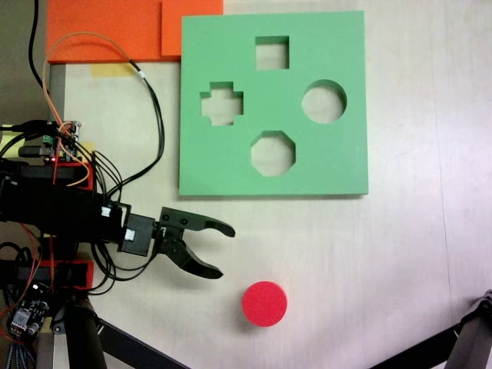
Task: Put the cylinder block into the corresponding hole
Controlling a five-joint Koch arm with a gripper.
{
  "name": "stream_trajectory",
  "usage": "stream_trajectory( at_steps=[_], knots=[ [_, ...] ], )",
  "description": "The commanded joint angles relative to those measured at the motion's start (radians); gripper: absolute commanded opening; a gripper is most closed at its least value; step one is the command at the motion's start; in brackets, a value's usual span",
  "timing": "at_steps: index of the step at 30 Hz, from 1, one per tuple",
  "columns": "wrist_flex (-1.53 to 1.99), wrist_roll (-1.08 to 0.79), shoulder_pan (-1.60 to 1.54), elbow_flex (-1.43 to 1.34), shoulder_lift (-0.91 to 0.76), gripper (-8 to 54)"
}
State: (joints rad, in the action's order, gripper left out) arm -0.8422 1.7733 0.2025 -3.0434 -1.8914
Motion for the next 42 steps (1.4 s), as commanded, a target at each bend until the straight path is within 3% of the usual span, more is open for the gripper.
stream_trajectory(
  at_steps=[1, 6, 10, 18, 33, 35, 37, 42],
  knots=[
    [-0.327, -0.018, 0.023, -0.011, 0.163, 32.5],
    [-0.974, -0.063, 0.037, 0.02, 0.718, 42.4],
    [-0.973, -0.089, 0.08, 0.061, 0.761, 45.4],
    [-0.966, -0.098, 0.167, 0.253, 0.907, 45.4],
    [-0.773, -0.112, 0.19, 0.523, 1.012, 44.9],
    [-0.773, -0.129, 0.192, 0.525, 1.012, 41.1],
    [-0.775, -0.147, 0.201, 0.52, 1.002, 33.0],
    [-0.775, -0.147, 0.183, 0.511, 0.986, 32.2]
  ],
)
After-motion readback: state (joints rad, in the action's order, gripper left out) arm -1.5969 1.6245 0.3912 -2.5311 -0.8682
